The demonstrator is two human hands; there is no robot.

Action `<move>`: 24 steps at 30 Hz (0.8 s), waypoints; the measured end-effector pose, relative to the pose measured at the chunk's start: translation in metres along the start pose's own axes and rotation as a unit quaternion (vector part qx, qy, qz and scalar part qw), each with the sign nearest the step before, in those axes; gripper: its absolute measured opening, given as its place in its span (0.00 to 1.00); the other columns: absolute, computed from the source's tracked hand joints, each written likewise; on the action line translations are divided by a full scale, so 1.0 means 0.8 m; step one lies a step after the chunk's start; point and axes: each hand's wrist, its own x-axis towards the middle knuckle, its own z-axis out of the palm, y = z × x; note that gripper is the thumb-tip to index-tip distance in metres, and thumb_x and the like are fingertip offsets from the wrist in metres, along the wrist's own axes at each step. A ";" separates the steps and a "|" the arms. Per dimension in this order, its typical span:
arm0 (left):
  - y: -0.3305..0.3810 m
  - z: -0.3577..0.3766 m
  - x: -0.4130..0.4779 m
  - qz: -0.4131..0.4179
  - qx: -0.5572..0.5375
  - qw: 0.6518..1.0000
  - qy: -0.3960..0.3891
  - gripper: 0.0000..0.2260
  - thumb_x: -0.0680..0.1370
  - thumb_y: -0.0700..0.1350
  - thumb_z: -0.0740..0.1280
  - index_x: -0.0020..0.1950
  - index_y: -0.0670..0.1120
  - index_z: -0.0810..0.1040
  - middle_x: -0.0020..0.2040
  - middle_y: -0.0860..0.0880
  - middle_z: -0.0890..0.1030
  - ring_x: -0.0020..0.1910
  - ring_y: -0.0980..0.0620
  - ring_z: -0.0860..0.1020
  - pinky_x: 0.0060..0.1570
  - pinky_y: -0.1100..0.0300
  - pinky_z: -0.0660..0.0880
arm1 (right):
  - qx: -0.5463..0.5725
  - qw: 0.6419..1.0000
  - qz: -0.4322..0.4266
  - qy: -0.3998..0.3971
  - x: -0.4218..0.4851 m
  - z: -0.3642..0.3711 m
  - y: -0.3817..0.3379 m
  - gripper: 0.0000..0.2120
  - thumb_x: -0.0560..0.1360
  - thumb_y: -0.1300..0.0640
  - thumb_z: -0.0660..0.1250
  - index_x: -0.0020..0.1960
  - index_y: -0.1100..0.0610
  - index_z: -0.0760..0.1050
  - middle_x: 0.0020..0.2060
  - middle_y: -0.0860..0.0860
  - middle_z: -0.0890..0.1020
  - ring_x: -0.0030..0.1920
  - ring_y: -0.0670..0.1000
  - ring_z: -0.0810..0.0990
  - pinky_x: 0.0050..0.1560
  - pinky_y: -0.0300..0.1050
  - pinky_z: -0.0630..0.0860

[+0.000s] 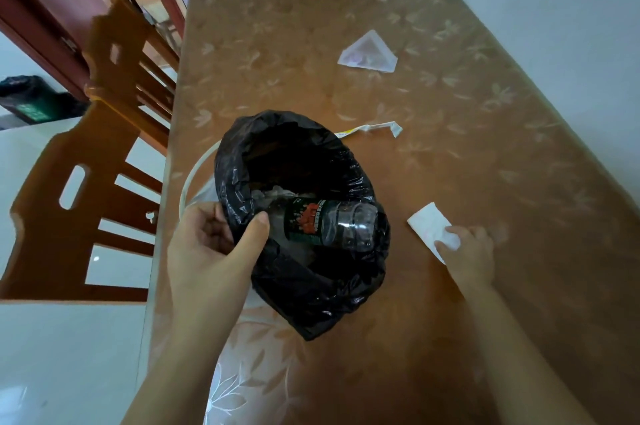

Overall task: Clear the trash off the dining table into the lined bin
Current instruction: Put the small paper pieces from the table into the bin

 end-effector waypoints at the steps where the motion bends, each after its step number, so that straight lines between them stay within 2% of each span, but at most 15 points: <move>1: -0.002 -0.001 0.000 -0.001 -0.001 1.000 0.000 0.11 0.68 0.52 0.71 0.42 0.48 0.73 0.40 0.41 0.78 0.40 0.45 0.77 0.38 0.48 0.78 | 0.005 1.000 -0.002 0.003 -0.003 0.000 0.000 0.15 0.68 0.57 0.70 0.54 0.56 0.76 0.55 0.59 0.72 0.58 0.59 0.69 0.54 0.52 0.70; 5: -0.005 -0.007 -0.004 0.003 -0.024 1.000 -0.002 0.12 0.69 0.50 0.72 0.42 0.45 0.73 0.39 0.39 0.77 0.38 0.46 0.75 0.33 0.59 0.77 | 0.012 1.000 -0.002 -0.006 -0.022 0.002 0.000 0.12 0.69 0.58 0.70 0.51 0.57 0.77 0.53 0.60 0.73 0.53 0.61 0.73 0.51 0.52 0.72; 10: -0.009 -0.026 -0.018 -0.003 -0.046 0.999 0.000 0.09 0.69 0.47 0.71 0.41 0.45 0.73 0.39 0.38 0.76 0.36 0.46 0.76 0.33 0.58 0.77 | 0.055 0.998 0.027 -0.025 -0.060 0.005 0.002 0.09 0.70 0.61 0.67 0.50 0.57 0.78 0.50 0.59 0.74 0.45 0.59 0.76 0.44 0.46 0.70; 13: -0.012 -0.042 -0.028 -0.004 -0.066 0.998 0.005 0.09 0.69 0.47 0.70 0.41 0.45 0.73 0.37 0.42 0.76 0.31 0.59 0.75 0.29 0.68 0.75 | 0.072 0.996 0.029 -0.035 -0.087 0.007 0.005 0.09 0.70 0.62 0.65 0.50 0.58 0.78 0.49 0.60 0.75 0.45 0.57 0.74 0.44 0.45 0.67; 15: -0.016 -0.053 -0.034 -0.008 -0.070 0.998 0.004 0.08 0.69 0.48 0.70 0.40 0.47 0.73 0.34 0.48 0.77 0.31 0.62 0.75 0.28 0.70 0.74 | 0.093 0.994 0.039 -0.040 -0.104 0.007 0.004 0.10 0.71 0.63 0.64 0.51 0.58 0.77 0.50 0.59 0.77 0.46 0.56 0.74 0.44 0.45 0.67; 20: -0.031 -0.077 -0.046 -0.018 -0.057 0.998 0.018 0.09 0.66 0.55 0.69 0.37 0.52 0.72 0.34 0.49 0.76 0.31 0.61 0.76 0.27 0.66 0.75 | 0.160 0.986 0.049 -0.020 -0.148 -0.005 -0.010 0.06 0.70 0.61 0.64 0.45 0.53 0.76 0.46 0.56 0.80 0.45 0.56 0.76 0.43 0.46 0.69; 24: -0.039 -0.091 -0.057 -0.019 -0.055 0.998 0.021 0.09 0.68 0.53 0.70 0.36 0.52 0.71 0.30 0.58 0.76 0.30 0.62 0.75 0.28 0.64 0.74 | 0.223 0.975 0.007 0.010 -0.180 -0.031 -0.043 0.08 0.70 0.60 0.65 0.37 0.47 0.74 0.36 0.48 0.81 0.38 0.51 0.77 0.34 0.42 0.70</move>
